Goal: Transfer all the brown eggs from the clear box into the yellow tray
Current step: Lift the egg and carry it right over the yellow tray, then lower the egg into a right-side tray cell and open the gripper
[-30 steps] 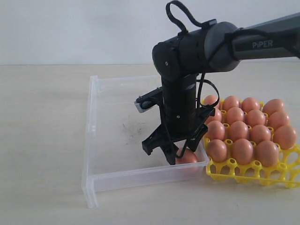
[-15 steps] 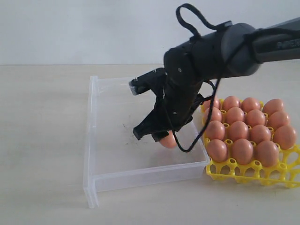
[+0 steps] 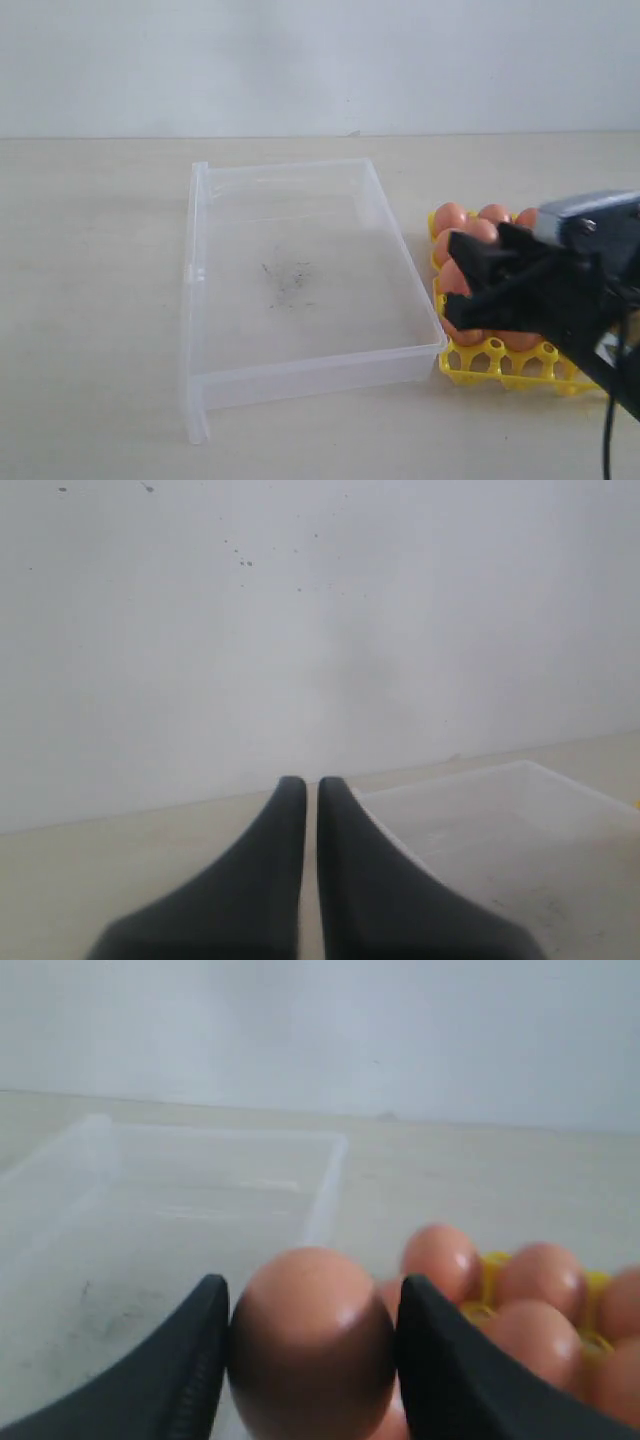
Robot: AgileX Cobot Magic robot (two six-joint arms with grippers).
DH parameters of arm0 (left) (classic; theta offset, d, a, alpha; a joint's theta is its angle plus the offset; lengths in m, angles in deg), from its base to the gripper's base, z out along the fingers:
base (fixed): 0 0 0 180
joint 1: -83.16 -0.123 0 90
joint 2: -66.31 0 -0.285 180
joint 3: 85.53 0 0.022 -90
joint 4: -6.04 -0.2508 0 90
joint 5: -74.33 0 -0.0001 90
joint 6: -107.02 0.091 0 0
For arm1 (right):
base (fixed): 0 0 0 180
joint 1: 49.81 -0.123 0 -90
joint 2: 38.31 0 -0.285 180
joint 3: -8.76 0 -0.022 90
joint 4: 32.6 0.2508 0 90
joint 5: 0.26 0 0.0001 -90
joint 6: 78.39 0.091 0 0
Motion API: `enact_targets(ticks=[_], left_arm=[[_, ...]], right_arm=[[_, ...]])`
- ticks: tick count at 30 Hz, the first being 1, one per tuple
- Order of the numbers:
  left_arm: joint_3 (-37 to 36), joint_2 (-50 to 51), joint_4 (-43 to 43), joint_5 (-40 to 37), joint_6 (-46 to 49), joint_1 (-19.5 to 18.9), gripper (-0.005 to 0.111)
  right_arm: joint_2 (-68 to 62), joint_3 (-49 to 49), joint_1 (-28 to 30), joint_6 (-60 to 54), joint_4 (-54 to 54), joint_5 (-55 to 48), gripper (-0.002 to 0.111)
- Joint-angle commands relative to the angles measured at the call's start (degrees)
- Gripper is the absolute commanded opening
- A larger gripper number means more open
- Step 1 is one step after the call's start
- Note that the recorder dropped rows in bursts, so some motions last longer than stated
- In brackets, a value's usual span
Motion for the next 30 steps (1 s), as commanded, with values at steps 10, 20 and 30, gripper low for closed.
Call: enact_targets(ticks=[10, 20, 30], left_arm=[[-0.2, -0.1, 0.1, 0.0, 0.1, 0.2, 0.004], [-0.2, -0.1, 0.1, 0.0, 0.1, 0.2, 0.004], [-0.2, -0.1, 0.1, 0.0, 0.1, 0.2, 0.004]], right_arm=[[20.9, 12.0, 0.2, 1.6, 12.3, 4.2, 0.000], [22.0, 12.0, 0.2, 0.9, 27.7, -7.6, 0.000], [21.2, 12.0, 0.2, -1.8, 32.9, -15.6, 0.000]])
